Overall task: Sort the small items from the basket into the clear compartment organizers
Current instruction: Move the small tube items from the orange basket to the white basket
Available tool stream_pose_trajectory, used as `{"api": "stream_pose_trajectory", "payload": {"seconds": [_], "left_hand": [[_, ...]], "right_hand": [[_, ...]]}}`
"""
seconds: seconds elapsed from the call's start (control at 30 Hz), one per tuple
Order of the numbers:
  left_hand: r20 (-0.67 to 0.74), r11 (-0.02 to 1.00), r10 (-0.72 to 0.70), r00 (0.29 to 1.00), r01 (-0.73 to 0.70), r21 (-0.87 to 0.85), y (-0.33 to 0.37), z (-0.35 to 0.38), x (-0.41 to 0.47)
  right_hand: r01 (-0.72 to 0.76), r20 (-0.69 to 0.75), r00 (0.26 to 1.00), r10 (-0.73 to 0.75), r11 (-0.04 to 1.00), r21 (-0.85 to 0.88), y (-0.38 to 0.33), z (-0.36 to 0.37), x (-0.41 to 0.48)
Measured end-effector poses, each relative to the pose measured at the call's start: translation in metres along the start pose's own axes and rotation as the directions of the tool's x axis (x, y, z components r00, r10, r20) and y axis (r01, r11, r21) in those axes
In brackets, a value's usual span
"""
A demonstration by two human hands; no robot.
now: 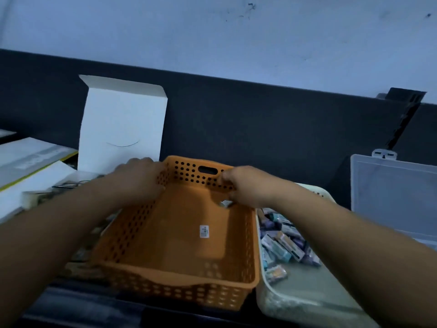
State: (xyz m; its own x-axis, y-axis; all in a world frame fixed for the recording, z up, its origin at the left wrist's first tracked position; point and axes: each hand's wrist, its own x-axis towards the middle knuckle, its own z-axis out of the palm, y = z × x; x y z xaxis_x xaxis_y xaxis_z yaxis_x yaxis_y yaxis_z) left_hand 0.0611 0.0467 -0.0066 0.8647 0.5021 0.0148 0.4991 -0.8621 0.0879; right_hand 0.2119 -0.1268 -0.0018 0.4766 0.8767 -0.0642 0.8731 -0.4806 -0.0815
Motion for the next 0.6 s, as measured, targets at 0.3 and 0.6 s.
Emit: {"api": "stream_pose_trajectory", "payload": {"seconds": [0.3,0.6], "left_hand": [[0.065,0.998,0.037,0.997,-0.033,-0.047,-0.021,0.020,0.007],[-0.003,0.997,0.042,0.999,-0.041,0.066,-0.016,0.022,0.015]], "right_hand": [[-0.066,0.288,0.939,0.186,0.924,-0.378,-0.021,0.030,0.056],[-0.145,-0.044,0.989,0.142,0.987,-0.063,-0.016,0.012,0.035]]}}
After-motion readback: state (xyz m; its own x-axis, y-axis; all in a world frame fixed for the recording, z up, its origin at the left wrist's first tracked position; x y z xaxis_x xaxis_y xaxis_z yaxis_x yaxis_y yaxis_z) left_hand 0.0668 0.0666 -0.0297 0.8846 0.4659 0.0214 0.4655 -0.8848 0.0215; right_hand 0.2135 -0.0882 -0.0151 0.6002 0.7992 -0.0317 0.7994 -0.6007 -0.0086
